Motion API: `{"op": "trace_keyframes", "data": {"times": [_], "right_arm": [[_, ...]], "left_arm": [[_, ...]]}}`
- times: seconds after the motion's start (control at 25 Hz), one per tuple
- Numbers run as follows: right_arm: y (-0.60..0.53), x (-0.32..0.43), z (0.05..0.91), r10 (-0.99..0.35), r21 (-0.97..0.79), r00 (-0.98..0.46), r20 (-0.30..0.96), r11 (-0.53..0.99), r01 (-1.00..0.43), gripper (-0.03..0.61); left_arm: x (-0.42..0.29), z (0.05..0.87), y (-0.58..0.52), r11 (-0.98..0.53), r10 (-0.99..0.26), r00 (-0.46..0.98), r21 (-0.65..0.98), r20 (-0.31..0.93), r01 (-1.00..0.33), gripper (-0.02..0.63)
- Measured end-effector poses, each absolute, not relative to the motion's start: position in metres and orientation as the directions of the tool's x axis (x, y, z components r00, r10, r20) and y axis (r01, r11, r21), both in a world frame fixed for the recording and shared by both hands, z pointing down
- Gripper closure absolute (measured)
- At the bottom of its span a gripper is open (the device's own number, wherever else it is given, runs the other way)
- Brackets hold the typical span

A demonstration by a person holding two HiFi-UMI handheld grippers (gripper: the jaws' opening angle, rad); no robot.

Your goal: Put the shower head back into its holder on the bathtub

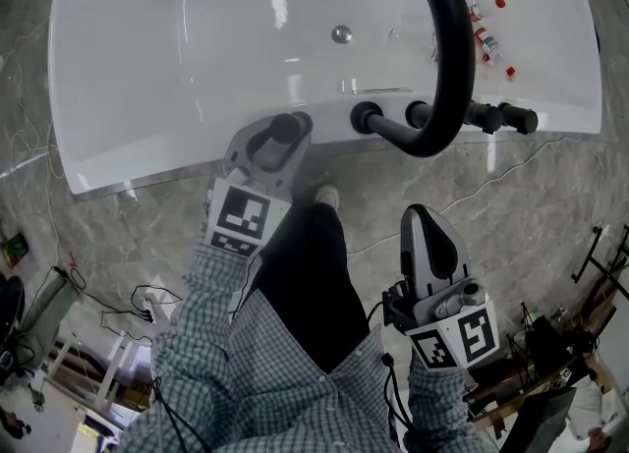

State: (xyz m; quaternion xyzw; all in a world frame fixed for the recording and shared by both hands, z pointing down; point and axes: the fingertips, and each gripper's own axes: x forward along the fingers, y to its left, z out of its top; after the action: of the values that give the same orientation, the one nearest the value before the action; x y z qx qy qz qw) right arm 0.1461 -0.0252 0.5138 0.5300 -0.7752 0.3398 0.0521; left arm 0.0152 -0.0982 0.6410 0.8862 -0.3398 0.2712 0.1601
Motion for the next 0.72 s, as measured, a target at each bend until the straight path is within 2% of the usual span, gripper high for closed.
{"op": "trace_keyframes", "data": {"times": [0.28, 0.48, 0.72], "right_arm": [[-0.02, 0.146, 0.514, -0.789, -0.49, -0.433, 0.436, 0.195, -0.849, 0.562], [-0.017, 0.147, 0.509, -0.792, -0.501, -0.434, 0.43, 0.191, -0.844, 0.562], [-0.015, 0.147, 0.506, -0.795, -0.509, -0.431, 0.427, 0.182, -0.841, 0.563]], "left_arm": [[0.014, 0.641, -0.096, -0.709, -0.529, 0.62, 0.1, 0.58, -0.698, 0.495], [0.018, 0.642, -0.09, -0.739, -0.507, 0.602, 0.049, 0.617, -0.672, 0.495], [0.019, 0.644, -0.086, -0.736, -0.487, 0.589, 0.061, 0.645, -0.674, 0.495]]}}
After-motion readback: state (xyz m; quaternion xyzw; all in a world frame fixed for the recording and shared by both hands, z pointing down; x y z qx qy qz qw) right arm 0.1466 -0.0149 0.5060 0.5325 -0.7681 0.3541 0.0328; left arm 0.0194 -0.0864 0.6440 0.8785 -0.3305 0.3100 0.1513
